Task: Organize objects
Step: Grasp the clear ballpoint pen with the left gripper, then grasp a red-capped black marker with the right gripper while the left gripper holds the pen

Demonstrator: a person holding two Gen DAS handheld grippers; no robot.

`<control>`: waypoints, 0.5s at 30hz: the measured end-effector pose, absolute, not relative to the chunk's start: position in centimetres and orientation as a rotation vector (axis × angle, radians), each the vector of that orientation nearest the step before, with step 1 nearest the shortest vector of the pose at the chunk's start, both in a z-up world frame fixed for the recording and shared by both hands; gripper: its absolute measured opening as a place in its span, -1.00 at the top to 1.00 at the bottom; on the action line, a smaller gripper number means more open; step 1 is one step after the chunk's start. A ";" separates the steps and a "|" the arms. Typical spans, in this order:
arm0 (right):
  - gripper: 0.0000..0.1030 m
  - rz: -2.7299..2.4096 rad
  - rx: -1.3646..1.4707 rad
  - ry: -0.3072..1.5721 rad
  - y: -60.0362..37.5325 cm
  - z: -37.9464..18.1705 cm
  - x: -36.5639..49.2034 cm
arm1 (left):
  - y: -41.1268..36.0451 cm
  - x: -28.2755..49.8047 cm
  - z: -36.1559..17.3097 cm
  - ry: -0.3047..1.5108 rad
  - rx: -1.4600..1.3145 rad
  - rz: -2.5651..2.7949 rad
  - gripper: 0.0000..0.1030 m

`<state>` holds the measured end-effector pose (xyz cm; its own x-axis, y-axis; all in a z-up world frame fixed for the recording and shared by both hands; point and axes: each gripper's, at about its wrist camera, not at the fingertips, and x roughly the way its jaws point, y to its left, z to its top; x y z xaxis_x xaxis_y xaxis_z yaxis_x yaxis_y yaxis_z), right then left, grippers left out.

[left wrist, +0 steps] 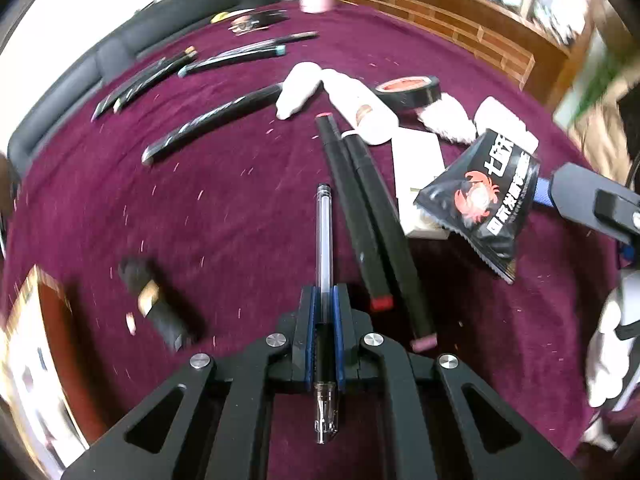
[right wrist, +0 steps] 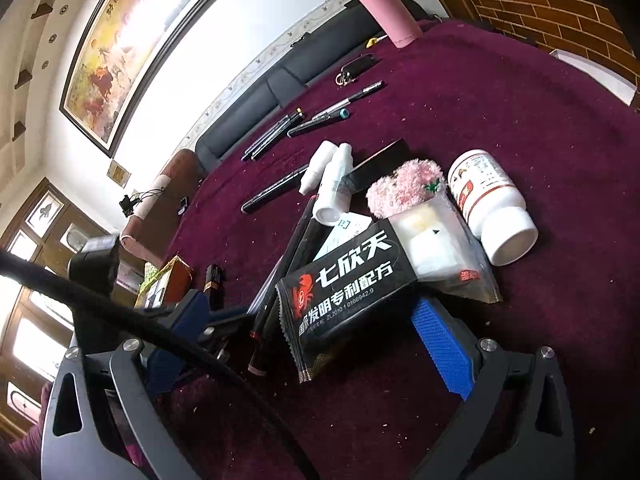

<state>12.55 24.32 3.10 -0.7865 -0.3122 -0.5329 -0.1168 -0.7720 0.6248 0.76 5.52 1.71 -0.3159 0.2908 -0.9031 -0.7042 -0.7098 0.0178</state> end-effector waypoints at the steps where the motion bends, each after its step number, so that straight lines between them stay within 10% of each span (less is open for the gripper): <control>1: -0.99 -2.697 0.971 -1.002 24.2 3.2 12.7 | 4.8 0.9 1.7 0.518 -1.303 2.072 0.90; 13: -0.97 -2.538 0.954 -0.940 20.6 8.1 11.0 | -4.1 3.9 2.8 0.060 -1.369 2.161 0.89; 15: -0.73 -2.390 1.029 -0.993 19.6 7.5 8.5 | -4.6 3.8 2.3 0.021 -1.390 2.161 0.89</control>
<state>8.54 19.64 7.54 -0.6728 -0.5546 -0.4896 0.0444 -0.6909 0.7216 3.83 -4.56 2.30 -0.3024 0.4468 -0.8420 -0.4631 -0.8409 -0.2800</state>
